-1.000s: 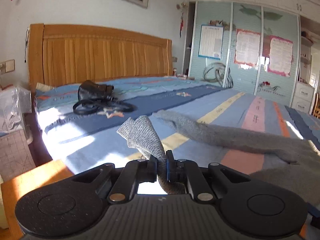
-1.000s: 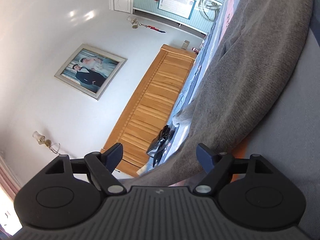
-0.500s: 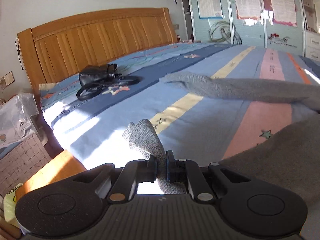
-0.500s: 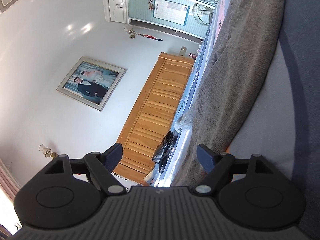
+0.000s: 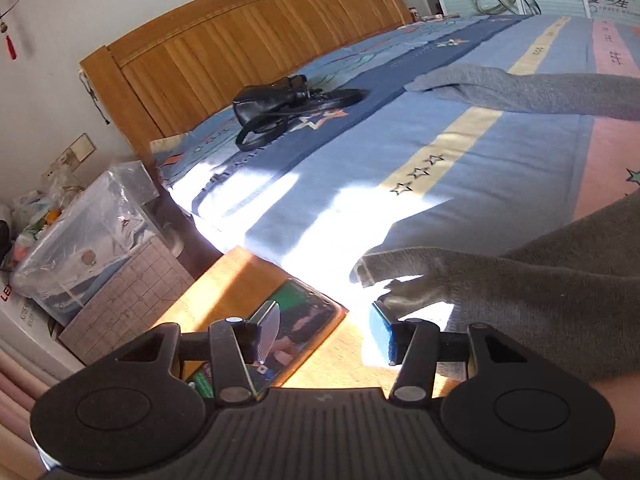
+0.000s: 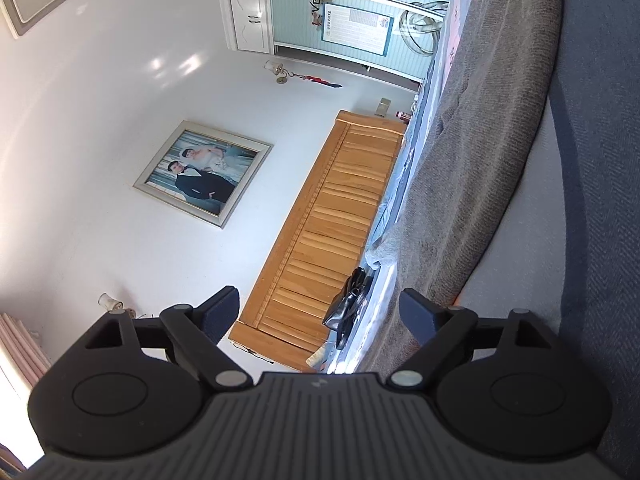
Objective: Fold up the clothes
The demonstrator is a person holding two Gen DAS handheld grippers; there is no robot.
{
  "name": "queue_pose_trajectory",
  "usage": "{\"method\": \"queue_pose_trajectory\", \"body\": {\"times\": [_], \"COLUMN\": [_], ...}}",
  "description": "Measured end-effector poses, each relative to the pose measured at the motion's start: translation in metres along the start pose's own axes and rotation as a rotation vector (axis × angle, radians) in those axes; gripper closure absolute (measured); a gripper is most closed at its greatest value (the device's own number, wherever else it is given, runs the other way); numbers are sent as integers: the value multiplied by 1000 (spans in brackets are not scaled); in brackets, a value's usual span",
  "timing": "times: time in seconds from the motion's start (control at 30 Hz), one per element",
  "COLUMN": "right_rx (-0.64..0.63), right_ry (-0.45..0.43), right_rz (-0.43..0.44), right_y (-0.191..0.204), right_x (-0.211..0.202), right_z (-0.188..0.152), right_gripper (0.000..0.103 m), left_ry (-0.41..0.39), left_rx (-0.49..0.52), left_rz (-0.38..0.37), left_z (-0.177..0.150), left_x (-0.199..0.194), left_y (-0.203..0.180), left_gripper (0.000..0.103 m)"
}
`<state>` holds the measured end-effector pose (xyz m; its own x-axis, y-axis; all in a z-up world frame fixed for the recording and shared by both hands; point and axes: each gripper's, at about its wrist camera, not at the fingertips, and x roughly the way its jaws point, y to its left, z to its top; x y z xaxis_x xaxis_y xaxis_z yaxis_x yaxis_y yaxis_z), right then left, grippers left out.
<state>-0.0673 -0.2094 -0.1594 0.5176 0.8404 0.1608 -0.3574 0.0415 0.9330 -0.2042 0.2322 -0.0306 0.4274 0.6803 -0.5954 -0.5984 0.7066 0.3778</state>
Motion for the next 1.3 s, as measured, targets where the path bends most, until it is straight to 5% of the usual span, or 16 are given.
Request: {"method": "queue_pose_trajectory", "body": {"times": [0.1,0.23,0.37,0.53,0.67,0.77,0.87,1.0,1.2,1.3], "right_rx": [10,26,56,119,120,-17,-178,-294,-338,-385], "right_ry": [-4,-11,-28,-82,-240,-329,-356,-444,-372,-316], "right_rz": [9,23,44,64,-3,-195,-484,-707,-890,-907], "right_y": [-1,-4,-10,-16,-7,17,35,23,-36,-46], "right_x": [-1,-1,-4,-14,-44,-62,-57,-44,-20,-10], "right_z": [1,3,5,8,23,56,103,171,243,258], "right_gripper": [15,15,15,15,10,5,5,5,5,6], "left_ry": [-51,-76,-24,101,81,81,55,18,37,40], "left_rx": [-90,-142,-156,-293,-285,-253,-277,-315,-414,-407], "left_rz": [-115,-413,-596,-723,-765,-778,-745,-692,-660,-665], "left_z": [15,40,62,82,76,65,66,69,76,80], "left_x": [-23,-49,-57,-48,-43,-34,-29,-24,-6,-3], "left_y": [7,-23,-90,-175,-228,-251,-253,-253,-250,-251], "left_gripper": [49,33,25,20,12,12,7,3,1,1]}}
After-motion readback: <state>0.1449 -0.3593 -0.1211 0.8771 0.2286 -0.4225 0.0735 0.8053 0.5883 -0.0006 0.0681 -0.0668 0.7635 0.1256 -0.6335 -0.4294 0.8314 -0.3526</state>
